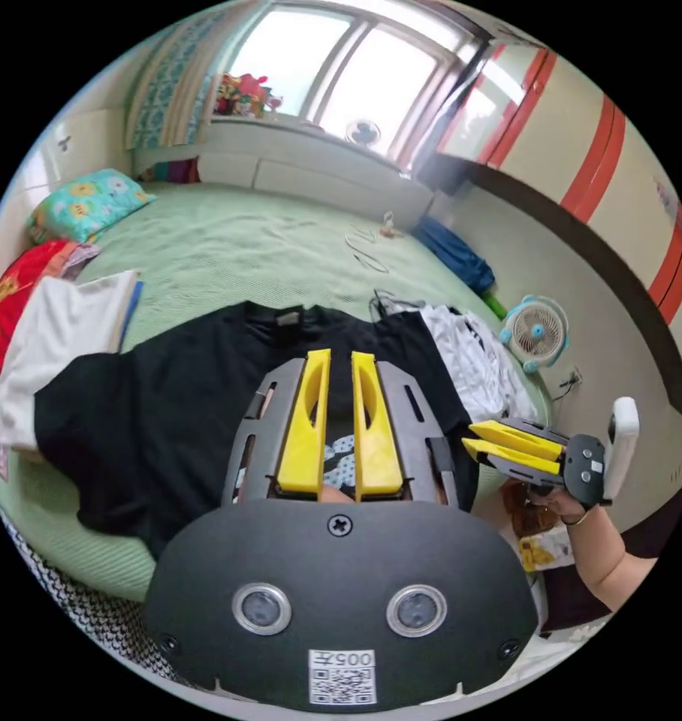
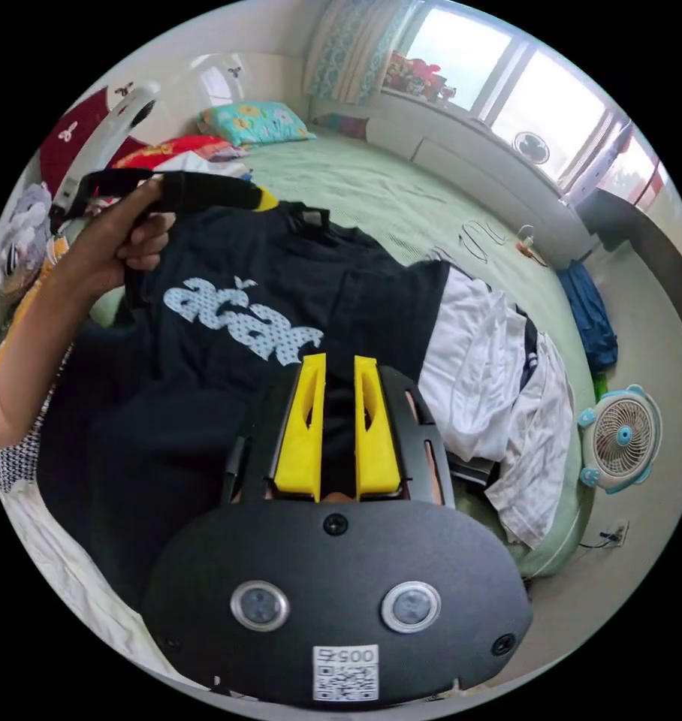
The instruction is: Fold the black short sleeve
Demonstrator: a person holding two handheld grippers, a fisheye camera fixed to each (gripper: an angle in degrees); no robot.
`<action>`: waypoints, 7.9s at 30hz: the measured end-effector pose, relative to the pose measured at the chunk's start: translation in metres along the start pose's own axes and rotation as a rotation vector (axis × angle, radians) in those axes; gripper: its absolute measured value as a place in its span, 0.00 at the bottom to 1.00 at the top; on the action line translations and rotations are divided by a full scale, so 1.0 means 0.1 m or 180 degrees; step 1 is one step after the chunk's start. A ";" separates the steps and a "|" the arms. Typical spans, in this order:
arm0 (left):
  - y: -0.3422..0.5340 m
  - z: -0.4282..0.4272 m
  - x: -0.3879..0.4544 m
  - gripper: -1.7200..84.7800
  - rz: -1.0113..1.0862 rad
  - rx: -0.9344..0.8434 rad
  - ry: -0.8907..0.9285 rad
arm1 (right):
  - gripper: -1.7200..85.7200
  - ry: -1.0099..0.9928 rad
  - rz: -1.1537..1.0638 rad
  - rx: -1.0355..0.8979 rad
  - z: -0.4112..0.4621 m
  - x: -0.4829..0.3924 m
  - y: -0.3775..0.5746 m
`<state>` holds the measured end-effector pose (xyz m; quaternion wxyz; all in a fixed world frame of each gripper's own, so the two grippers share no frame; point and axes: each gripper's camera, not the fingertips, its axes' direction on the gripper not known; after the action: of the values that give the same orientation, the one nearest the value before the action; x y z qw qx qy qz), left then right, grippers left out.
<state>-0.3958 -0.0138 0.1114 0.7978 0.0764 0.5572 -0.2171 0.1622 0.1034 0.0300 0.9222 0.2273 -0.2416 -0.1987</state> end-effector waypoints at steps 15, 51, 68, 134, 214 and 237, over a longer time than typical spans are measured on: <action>1.18 -1.43 -2.24 0.15 -0.1247 -0.0160 -0.0996 | 0.11 -0.0869 -0.0816 0.0167 0.33 -1.55 -1.79; 0.81 -2.58 -1.33 0.07 -0.0438 0.0329 -0.0723 | 0.00 -0.0992 -0.0421 -0.0455 1.09 -1.50 -4.11; 0.41 -1.17 -0.74 0.02 0.0131 -0.0753 -0.0677 | 0.04 -0.1103 0.0396 -0.0579 2.11 0.08 -3.22; -3.10 3.00 -0.98 0.16 0.1261 -0.2024 -0.0181 | 0.13 -0.0688 -0.1115 -0.1148 2.69 1.90 -3.18; -1.91 -0.27 -1.49 0.20 0.0199 -0.0878 -0.0184 | 0.16 -0.0218 0.0233 -0.0010 0.27 1.65 0.25; -1.90 -0.93 -1.96 0.04 -0.0372 -0.0280 -0.0171 | 0.00 -0.0465 0.0896 0.0772 0.14 2.30 0.88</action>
<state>-0.6134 -0.0980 0.2808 0.8010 0.0028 0.5481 -0.2406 0.3625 0.0616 0.1683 0.8867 0.2857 -0.3595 -0.0532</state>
